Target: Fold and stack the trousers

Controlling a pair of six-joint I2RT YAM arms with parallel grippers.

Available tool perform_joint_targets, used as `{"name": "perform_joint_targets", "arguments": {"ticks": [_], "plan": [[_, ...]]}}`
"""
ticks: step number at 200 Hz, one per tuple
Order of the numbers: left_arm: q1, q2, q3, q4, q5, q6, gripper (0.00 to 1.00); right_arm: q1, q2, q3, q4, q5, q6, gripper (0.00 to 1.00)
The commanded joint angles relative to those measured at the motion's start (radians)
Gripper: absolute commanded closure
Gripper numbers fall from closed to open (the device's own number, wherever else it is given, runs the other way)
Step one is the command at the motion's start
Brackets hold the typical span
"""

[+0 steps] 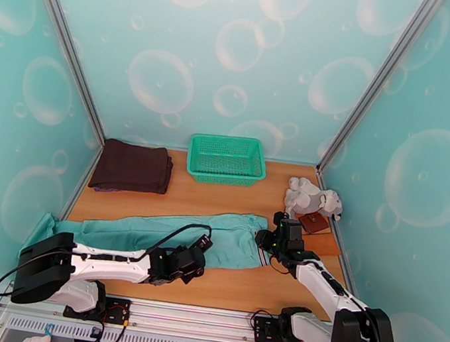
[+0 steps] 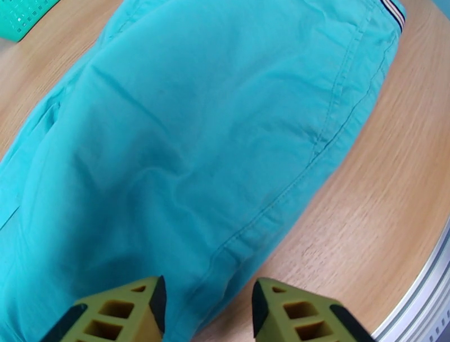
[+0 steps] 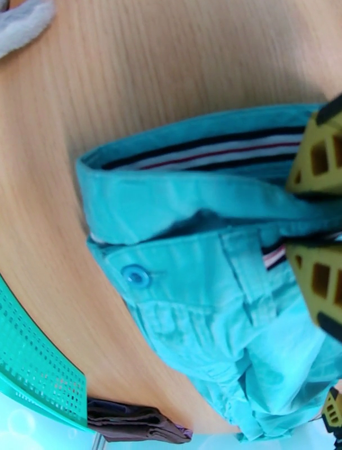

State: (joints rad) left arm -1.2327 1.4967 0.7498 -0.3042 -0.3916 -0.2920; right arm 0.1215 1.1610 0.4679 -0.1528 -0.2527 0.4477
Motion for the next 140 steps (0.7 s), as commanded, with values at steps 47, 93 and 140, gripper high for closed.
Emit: {"name": "perform_joint_targets", "arguments": {"ticks": [47,93,140], "plan": [[-0.025,0.12,0.083,-0.102,-0.179,-0.031,0.89,-0.003,0.049,0.112,0.038,-0.085,0.006,1.0],[-0.016,0.081,0.091,-0.111,-0.251,-0.069,1.0,-0.013,0.068,0.158,0.068,-0.159,0.043,1.0],[0.013,-0.018,0.094,-0.112,-0.347,-0.071,1.0,-0.024,0.117,0.231,0.092,-0.17,0.036,1.0]]}}
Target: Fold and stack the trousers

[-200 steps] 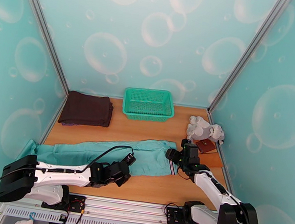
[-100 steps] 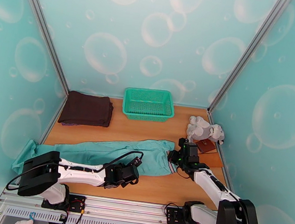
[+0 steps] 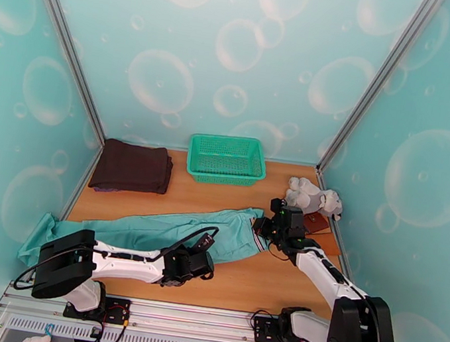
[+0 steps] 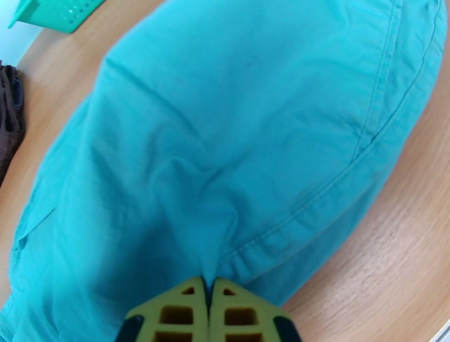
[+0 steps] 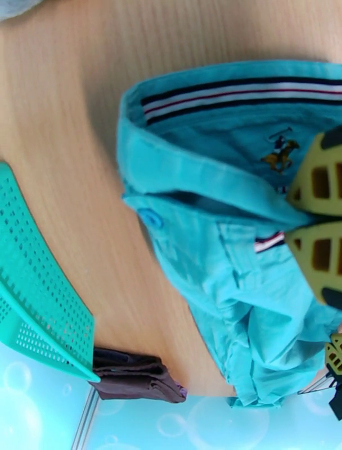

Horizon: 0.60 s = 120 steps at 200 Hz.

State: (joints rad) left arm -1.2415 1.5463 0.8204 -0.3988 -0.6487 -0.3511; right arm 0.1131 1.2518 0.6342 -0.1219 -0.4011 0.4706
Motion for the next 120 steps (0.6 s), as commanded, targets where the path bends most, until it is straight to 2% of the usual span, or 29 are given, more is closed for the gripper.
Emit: {"name": "perform_joint_targets", "arguments": {"ticks": [1,34,74,120], "plan": [[0.024,-0.068,0.023,-0.017,-0.092,-0.011,1.0,-0.016,0.027,0.067,0.062,-0.022,0.013,1.0],[0.08,-0.107,0.008,0.062,-0.029,0.078,1.0,-0.033,0.114,0.15,0.023,-0.028,-0.026,1.0],[0.084,-0.055,-0.006,0.129,0.178,0.182,1.0,-0.078,0.256,0.246,-0.145,-0.06,-0.098,0.99],[0.085,-0.053,-0.028,0.157,0.333,0.249,1.0,-0.111,0.282,0.271,-0.217,-0.041,-0.111,0.97]]}}
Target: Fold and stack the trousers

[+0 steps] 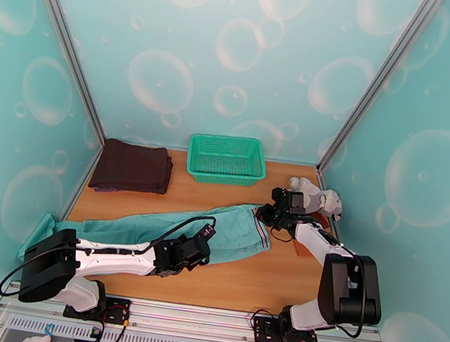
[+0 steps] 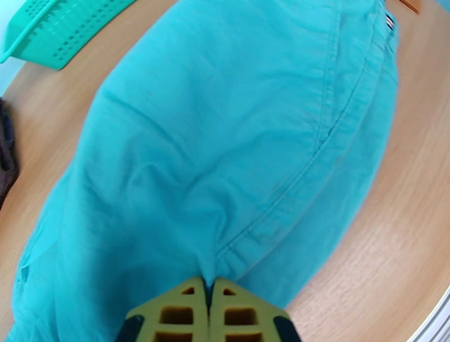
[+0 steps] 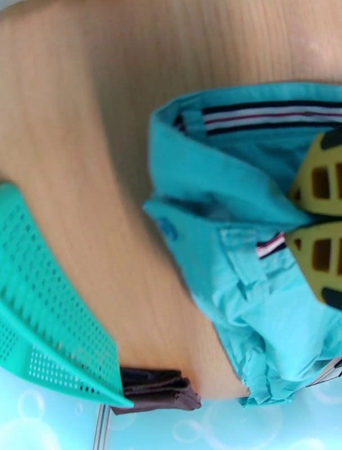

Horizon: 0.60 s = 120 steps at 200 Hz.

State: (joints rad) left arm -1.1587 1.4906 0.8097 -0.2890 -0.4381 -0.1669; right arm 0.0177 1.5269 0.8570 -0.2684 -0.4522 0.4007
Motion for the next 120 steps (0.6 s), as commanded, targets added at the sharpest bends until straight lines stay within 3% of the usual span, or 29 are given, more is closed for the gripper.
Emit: {"name": "perform_joint_targets", "arguments": {"ticks": [1,56,120], "plan": [[0.002,0.003,-0.018,0.049,0.124,0.065,1.0,-0.016,0.007,0.049,-0.074,0.013,-0.041,0.97],[0.023,0.012,-0.03,0.037,0.16,0.08,1.0,-0.016,0.013,0.106,-0.183,0.051,-0.063,0.96],[0.027,0.055,-0.028,0.067,0.184,0.086,1.0,-0.028,0.006,0.027,-0.176,0.137,-0.085,0.94]]}}
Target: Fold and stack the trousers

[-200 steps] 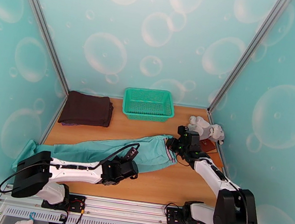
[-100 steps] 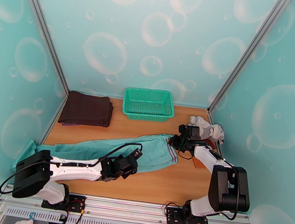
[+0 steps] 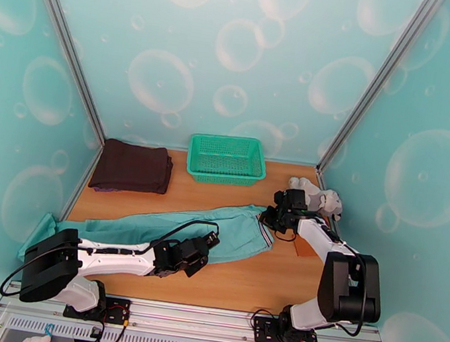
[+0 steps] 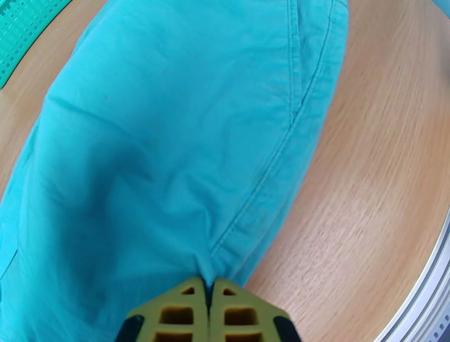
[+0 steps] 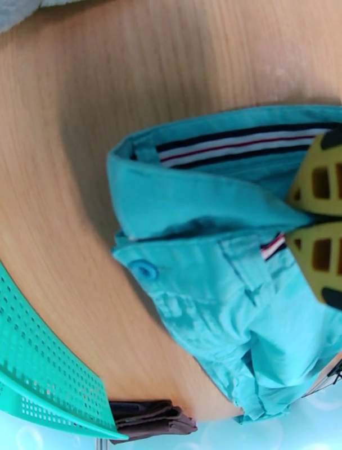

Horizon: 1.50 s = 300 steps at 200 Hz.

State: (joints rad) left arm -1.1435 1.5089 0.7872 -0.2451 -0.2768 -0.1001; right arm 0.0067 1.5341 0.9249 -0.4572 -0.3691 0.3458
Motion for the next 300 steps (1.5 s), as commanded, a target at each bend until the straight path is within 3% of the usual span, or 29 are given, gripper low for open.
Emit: {"name": "perform_joint_targets", "arguments": {"ticks": [1,53,122,127,130,131,133,134,136,139,164,182,209,234,246,278,300], "plan": [[0.012,0.038,-0.004,0.022,0.022,0.02,1.0,-0.018,-0.001,-0.043,0.015,0.054,-0.03,0.94],[0.04,0.058,0.012,0.01,0.012,-0.016,1.0,-0.023,0.032,-0.024,0.024,0.119,-0.066,0.92],[0.047,0.084,0.02,0.0,0.022,-0.026,1.0,-0.03,0.05,-0.029,0.063,0.081,-0.077,0.89],[0.048,0.084,0.023,-0.001,0.026,-0.028,0.97,-0.03,0.05,-0.029,0.078,0.076,-0.081,0.84],[0.048,0.085,0.026,-0.004,0.031,-0.029,0.92,-0.029,0.052,-0.032,0.085,0.071,-0.085,0.75],[0.048,0.085,0.027,-0.005,0.035,-0.029,0.9,-0.029,0.052,-0.032,0.087,0.071,-0.087,0.68],[0.05,0.083,0.028,-0.007,0.039,-0.03,0.87,-0.03,0.053,-0.032,0.09,0.07,-0.089,0.29],[0.051,0.082,0.028,-0.008,0.041,-0.03,0.86,-0.03,0.052,-0.032,0.092,0.07,-0.09,0.15],[0.052,0.08,0.03,-0.009,0.048,-0.03,0.82,-0.03,0.053,-0.031,0.094,0.072,-0.091,0.04],[0.054,0.076,0.031,-0.011,0.057,-0.029,0.78,-0.03,0.054,-0.029,0.094,0.076,-0.094,0.01],[0.077,-0.071,0.016,0.019,0.094,-0.032,0.62,-0.004,-0.008,-0.029,0.11,0.152,-0.108,0.01],[0.15,-0.244,-0.015,0.076,0.118,-0.064,0.55,0.076,-0.12,-0.035,0.135,0.262,-0.11,0.01],[0.41,-0.362,-0.034,0.082,0.202,-0.249,0.47,0.282,-0.281,-0.067,0.207,0.433,-0.09,0.01],[0.67,-0.284,-0.069,0.059,0.381,-0.43,0.47,0.442,-0.308,-0.138,0.342,0.402,-0.074,0.01],[0.759,-0.224,-0.104,0.107,0.503,-0.464,0.52,0.492,-0.288,-0.172,0.38,0.381,-0.027,0.01],[0.782,-0.13,-0.145,0.247,0.616,-0.485,0.56,0.524,-0.254,-0.333,0.576,0.216,0.142,0.01],[0.774,-0.074,-0.128,0.28,0.629,-0.483,0.56,0.528,-0.203,-0.38,0.587,0.179,0.197,0.01]]}}
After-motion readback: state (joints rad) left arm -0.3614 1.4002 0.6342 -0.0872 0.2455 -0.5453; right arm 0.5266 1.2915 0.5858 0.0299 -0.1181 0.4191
